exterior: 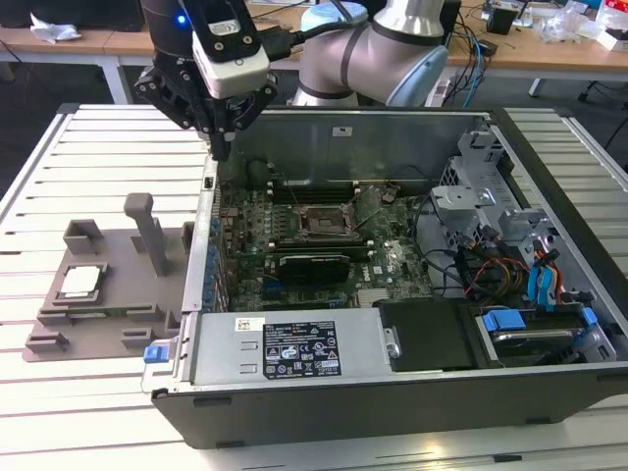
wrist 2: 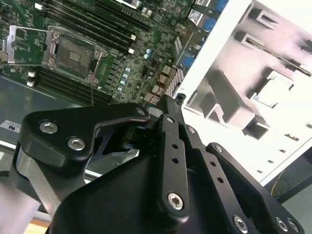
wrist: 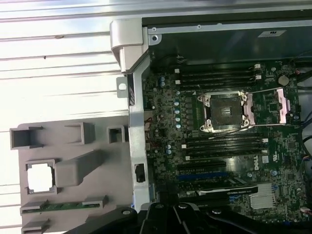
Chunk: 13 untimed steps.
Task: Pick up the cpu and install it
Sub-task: 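Reach for the cpu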
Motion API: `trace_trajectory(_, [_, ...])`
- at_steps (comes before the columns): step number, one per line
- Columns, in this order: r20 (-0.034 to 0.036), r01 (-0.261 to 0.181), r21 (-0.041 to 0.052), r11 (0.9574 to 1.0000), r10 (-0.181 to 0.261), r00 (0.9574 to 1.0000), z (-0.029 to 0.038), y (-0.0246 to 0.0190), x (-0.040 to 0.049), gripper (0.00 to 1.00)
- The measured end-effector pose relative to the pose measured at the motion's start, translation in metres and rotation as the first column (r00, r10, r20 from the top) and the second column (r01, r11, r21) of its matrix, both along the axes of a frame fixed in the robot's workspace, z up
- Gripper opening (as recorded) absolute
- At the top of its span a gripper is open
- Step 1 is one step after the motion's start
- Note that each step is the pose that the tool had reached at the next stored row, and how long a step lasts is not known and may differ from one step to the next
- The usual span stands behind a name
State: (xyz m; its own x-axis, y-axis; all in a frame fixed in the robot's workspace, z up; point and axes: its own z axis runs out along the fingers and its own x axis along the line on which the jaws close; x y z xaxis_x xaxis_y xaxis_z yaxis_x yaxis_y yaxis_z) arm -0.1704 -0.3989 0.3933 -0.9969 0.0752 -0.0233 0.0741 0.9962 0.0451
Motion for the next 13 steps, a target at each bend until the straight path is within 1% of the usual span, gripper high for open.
trace_trajectory(5, [0.0,0.0,0.0,1.0,0.0,1.0,0.0,0.0,-0.0127,0.11])
trace_trajectory(7, [0.0,0.0,0.0,1.0,0.0,1.0,0.0,0.0,-0.0158,0.11])
trace_trajectory(9, [0.0,0.0,0.0,1.0,0.0,1.0,0.0,0.0,-0.0209,0.11])
trace_trajectory(13, [0.0,0.0,0.0,1.0,0.0,1.0,0.0,0.0,-0.0353,0.11])
